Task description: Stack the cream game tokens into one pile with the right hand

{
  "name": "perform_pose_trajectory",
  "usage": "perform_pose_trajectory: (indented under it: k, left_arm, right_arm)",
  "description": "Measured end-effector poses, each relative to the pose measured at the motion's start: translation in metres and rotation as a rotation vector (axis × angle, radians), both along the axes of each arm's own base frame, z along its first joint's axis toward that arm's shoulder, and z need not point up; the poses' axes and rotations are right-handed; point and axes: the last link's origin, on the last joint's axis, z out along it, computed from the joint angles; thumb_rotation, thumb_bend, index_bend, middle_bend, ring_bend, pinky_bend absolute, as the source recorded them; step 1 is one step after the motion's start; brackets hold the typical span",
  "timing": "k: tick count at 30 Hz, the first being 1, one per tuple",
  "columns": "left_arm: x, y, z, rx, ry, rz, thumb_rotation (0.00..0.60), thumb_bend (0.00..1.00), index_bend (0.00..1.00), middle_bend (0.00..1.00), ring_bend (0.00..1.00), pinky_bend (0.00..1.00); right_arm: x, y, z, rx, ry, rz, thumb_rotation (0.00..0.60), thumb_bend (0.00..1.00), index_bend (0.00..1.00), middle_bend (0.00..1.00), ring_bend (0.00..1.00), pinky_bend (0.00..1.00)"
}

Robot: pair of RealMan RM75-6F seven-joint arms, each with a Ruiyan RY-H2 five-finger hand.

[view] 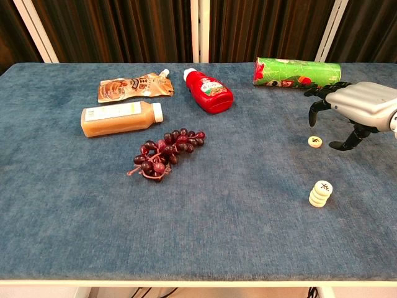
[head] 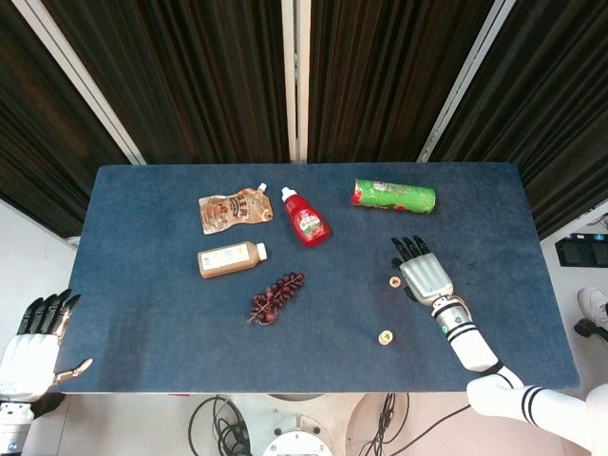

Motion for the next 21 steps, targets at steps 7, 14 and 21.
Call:
perform_pose_trajectory:
  k: [7,14,21]
  left_arm:
    - [-0.0039,-0.0023,0.0004,-0.001,-0.003,0.013,0.600,0.11,0.00,0.00,0.00,0.00]
    - [-0.0045,-0.0022,-0.0003,-0.002,-0.004,0.013,0.600,0.12,0.00,0.00,0.00,0.00]
    - [-0.0052,-0.0031,-0.0006,-0.004,-0.005,0.016,0.600,0.12,0.00,0.00,0.00,0.00]
  right_arm:
    - [-0.0012,-0.0005,-0.0065,0.009,-0.012,-0.022,0.600,0.23,0.38,0.04,0.00,0.00]
    - [-0.0004,-0.0007,-0.0097,0.018,-0.014,-0.027,0.600,0.24,0.42,0.04,0.00,0.00]
    - [-0.0015,-0.0014,-0.0101,0.022,-0.011,-0.034,0.600,0.24,0.45,0.04,0.00,0.00]
